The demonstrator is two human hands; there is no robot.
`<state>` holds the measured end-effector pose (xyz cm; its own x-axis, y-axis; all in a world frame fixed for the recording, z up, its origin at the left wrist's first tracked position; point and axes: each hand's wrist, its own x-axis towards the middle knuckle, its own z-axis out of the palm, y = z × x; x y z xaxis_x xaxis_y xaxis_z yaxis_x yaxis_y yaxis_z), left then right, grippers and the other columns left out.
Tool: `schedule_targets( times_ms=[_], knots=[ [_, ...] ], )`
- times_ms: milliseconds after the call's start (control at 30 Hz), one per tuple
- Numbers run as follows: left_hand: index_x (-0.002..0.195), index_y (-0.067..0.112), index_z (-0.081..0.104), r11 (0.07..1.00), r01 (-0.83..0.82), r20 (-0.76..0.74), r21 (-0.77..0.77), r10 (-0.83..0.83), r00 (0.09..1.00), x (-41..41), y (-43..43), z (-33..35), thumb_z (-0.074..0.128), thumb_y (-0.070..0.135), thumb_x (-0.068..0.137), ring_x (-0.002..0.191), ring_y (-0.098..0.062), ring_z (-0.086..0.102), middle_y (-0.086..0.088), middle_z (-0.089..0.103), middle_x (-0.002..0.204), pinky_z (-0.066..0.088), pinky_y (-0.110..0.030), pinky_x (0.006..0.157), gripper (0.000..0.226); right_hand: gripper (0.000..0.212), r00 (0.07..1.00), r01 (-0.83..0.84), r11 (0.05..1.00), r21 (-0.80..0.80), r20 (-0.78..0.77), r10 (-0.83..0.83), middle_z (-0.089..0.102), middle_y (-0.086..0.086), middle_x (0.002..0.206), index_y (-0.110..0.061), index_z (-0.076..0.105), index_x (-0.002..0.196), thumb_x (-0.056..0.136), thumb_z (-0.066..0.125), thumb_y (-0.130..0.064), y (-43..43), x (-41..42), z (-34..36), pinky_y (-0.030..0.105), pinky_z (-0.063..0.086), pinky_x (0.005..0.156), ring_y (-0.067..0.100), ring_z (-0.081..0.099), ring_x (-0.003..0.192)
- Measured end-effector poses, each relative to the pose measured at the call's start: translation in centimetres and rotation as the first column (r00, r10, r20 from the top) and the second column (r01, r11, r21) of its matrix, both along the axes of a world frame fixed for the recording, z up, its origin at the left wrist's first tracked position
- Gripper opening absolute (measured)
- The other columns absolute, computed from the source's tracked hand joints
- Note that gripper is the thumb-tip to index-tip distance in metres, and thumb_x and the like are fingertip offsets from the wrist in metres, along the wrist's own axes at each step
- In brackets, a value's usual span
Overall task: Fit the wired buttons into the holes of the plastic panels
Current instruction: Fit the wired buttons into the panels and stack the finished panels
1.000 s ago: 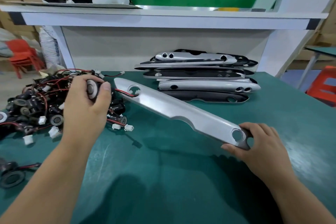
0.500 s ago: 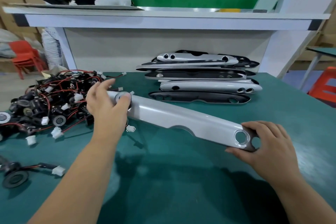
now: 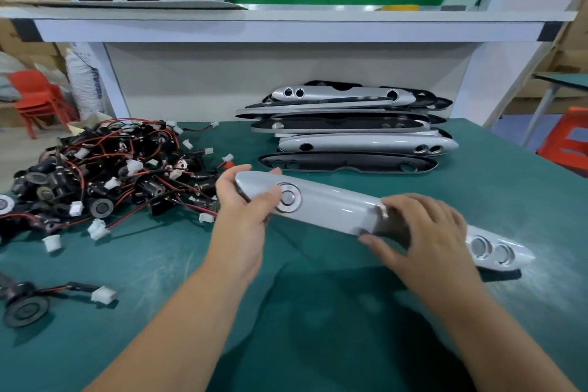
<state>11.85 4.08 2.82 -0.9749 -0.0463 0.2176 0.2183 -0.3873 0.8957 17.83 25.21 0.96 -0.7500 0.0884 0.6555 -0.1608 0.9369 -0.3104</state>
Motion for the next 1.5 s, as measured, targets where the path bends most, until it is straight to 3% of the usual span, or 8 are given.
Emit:
schedule_targets(
  times_ms=[133, 267, 500, 733, 867, 1200, 1367, 1500],
  knots=[
    [0.11, 0.034, 0.043, 0.989, 0.102, -0.044, -0.107, -0.107, 0.993, 1.5, 1.8, -1.2, 0.063, 0.016, 0.074, 0.105, -0.018, 0.065, 0.005, 0.071, 0.11, 0.044, -0.039, 0.099, 0.045, 0.049, 0.979, -0.124, 0.992, -0.033, -0.165, 0.117, 0.064, -0.009, 0.102, -0.022, 0.067, 0.1, 0.072, 0.056, -0.061, -4.9, -0.4, 0.7, 0.044, 0.031, 0.101, 0.011, 0.052, 0.099],
    [0.117, 0.04, 0.047, 0.987, 0.144, 0.006, -0.069, -0.144, 0.99, 1.7, 1.7, -1.7, 0.067, 0.028, 0.067, 0.106, -0.018, 0.065, 0.005, 0.072, 0.109, 0.045, -0.036, 0.095, 0.055, 0.042, 0.979, -0.13, 0.991, -0.033, -0.165, 0.123, 0.065, -0.01, 0.098, -0.021, 0.069, 0.092, 0.071, 0.063, -0.057, -6.6, -0.9, 1.3, 0.043, 0.03, 0.1, 0.014, 0.058, 0.096],
    [0.113, 0.027, 0.053, 0.985, 0.161, 0.066, 0.057, -0.164, 0.984, 1.4, 1.8, -1.2, 0.034, 0.016, 0.1, 0.089, -0.013, 0.069, -0.004, 0.074, 0.102, 0.047, -0.032, 0.083, 0.025, 0.032, 0.95, -0.304, 0.952, -0.033, 0.069, 0.306, 0.052, -0.014, 0.103, -0.034, 0.067, 0.112, 0.079, 0.066, -0.03, -5.3, -1.2, 2.5, 0.038, 0.029, 0.099, 0.016, 0.046, 0.105],
    [0.113, 0.025, 0.052, 0.989, 0.138, 0.052, 0.051, -0.141, 0.989, 1.3, 1.5, -1.0, 0.04, 0.01, 0.097, 0.086, -0.01, 0.068, -0.001, 0.074, 0.099, 0.046, -0.031, 0.084, 0.025, 0.04, 0.862, -0.462, 0.876, -0.142, 0.163, 0.481, 0.045, -0.045, 0.1, -0.033, 0.058, 0.112, 0.078, 0.071, -0.016, -4.7, -1.6, 4.0, 0.036, 0.036, 0.098, -0.004, 0.043, 0.106],
    [0.113, 0.023, 0.053, 0.987, 0.151, 0.064, 0.046, -0.154, 0.986, 1.5, 1.4, -0.9, 0.04, 0.011, 0.097, 0.089, -0.013, 0.068, -0.003, 0.073, 0.103, 0.046, -0.032, 0.086, 0.025, 0.043, 0.919, -0.38, 0.917, -0.118, 0.068, 0.389, 0.046, -0.034, 0.089, -0.025, 0.057, 0.099, 0.066, 0.081, -0.036, -5.7, -1.7, 3.6, 0.032, 0.037, 0.09, 0.0, 0.043, 0.092],
    [0.116, 0.026, 0.049, 0.984, 0.168, 0.035, -0.055, -0.166, 0.985, 1.2, 1.2, -1.2, 0.066, 0.019, 0.071, 0.099, -0.014, 0.066, 0.002, 0.072, 0.107, 0.046, -0.03, 0.093, 0.049, 0.031, 0.846, -0.492, 0.857, -0.154, 0.149, 0.512, 0.053, -0.034, 0.102, -0.03, 0.054, 0.09, 0.076, 0.071, -0.008, -5.4, -2.0, 3.7, 0.027, 0.032, 0.096, -0.011, 0.042, 0.105],
    [0.111, 0.031, 0.049, 0.958, 0.146, 0.021, -0.246, -0.145, 0.989, 1.0, 0.9, -1.6, 0.076, 0.016, 0.076, 0.089, 0.001, 0.065, 0.012, 0.071, 0.098, 0.048, -0.011, 0.074, 0.047, 0.042, 0.86, -0.46, 0.877, -0.137, 0.176, 0.478, 0.048, -0.038, 0.111, -0.037, 0.053, 0.114, 0.079, 0.072, -0.024, -4.4, -2.0, 4.0, 0.03, 0.035, 0.1, -0.003, 0.041, 0.116],
    [0.107, 0.031, 0.052, 0.931, 0.108, 0.047, -0.349, -0.098, 0.994, 0.9, 0.7, -1.7, 0.075, 0.031, 0.066, 0.087, -0.007, 0.062, 0.004, 0.068, 0.095, 0.046, -0.023, 0.079, 0.047, 0.064, 0.873, -0.279, 0.945, -0.171, 0.364, 0.324, 0.049, -0.026, 0.117, -0.041, 0.043, 0.128, 0.071, 0.058, -0.065, -3.0, -2.1, 4.1, 0.029, 0.035, 0.097, 0.002, 0.041, 0.115]
  ],
)
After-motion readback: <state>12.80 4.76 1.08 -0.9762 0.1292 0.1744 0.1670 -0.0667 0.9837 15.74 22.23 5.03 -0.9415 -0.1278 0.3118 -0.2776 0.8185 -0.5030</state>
